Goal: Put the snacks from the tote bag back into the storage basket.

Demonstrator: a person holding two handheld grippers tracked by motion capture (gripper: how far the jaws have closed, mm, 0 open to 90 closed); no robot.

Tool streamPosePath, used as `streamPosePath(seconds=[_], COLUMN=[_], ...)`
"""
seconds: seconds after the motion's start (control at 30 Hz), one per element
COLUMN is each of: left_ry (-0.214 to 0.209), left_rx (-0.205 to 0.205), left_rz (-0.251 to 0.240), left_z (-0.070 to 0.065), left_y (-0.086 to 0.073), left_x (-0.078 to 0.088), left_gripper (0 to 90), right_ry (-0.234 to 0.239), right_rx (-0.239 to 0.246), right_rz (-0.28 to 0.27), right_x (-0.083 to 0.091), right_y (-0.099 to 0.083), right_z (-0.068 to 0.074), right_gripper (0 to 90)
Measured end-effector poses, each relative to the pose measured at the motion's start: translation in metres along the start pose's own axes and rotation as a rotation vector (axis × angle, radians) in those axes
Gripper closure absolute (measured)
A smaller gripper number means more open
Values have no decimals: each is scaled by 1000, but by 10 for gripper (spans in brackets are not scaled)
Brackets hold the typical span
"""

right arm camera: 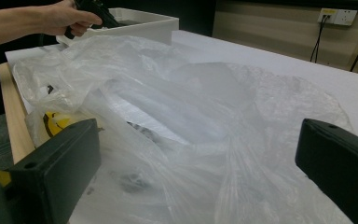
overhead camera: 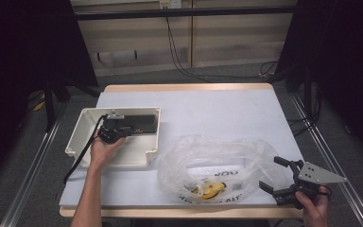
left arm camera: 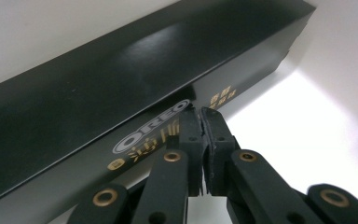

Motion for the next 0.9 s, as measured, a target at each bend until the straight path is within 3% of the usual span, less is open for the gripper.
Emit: streamPosePath(seconds=[0.03,0.2,0.3,0.6,0.73,0.8,0.9], left_ry=[19,-7,11,6,-10,-51,-31], left_rx=[6,10,-5,-17,-6,-18,-34], left_rz=[5,0,13,-12,-70,-88,-114], left_z=[2,2,1,-3,-6,-10,-12], left_y=[0,1,2,0,1,-2,-6], left_x=[-1,-4,-8,1,15,24,38], left_gripper=[879,881,900,841,682,569,425], right_ry=[3,9,11,15,12,10,-2], right_rx=[1,7,6,5,2,4,-2], right_rz=[-8,4,1,2,1,-1,-9], right_x=[-1,0,-1,1,1,0,0], right_y=[1,0,0,0,0,0,1], right_z=[1,2,2,2,2,2,2], right_gripper=[0,0,0,0,0,0,0])
Point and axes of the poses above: each handheld gripper's, and its own axes: x roughly backward along the jaws, y roughly out of its top, z roughly to its left, the point moved 6 cm from there along -x, roughly forward along the jaws, and after that the axes turned 10 degrees about z, right-handed, at the moved point
